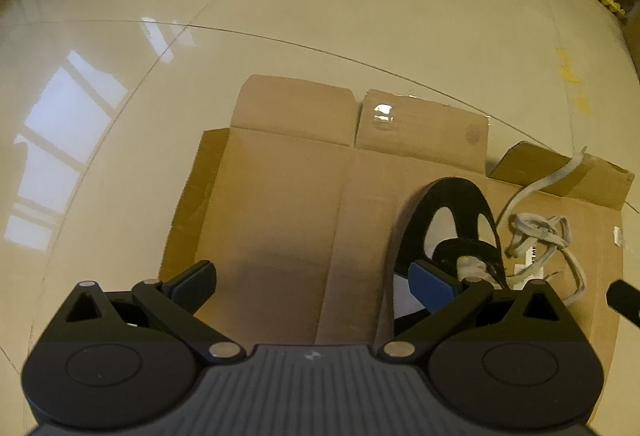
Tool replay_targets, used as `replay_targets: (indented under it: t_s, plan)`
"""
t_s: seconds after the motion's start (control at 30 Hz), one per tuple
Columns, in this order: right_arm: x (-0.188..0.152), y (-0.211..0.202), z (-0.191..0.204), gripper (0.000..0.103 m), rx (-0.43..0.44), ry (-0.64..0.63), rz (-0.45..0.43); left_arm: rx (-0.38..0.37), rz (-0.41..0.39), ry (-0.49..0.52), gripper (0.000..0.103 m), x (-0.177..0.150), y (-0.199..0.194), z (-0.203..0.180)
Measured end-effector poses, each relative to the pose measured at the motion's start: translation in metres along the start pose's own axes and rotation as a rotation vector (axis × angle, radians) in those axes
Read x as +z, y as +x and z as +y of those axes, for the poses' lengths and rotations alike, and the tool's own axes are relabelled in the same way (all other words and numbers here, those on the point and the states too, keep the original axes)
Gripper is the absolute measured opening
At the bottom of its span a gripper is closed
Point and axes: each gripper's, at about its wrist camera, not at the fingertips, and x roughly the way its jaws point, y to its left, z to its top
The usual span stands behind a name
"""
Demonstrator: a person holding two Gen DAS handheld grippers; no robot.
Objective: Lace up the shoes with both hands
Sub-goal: 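Move both tools toward the black sneaker and white shoelace on the cardboard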
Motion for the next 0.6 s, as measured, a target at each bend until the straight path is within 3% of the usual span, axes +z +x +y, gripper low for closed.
replay_targets:
  t_s: [0.6]
  plan:
    - [0.027,-0.010,0.007,0.103,0.007,-0.067,-0.049,-0.007,-0.037,0.062,0.102,0.005,-0.006,-0.019]
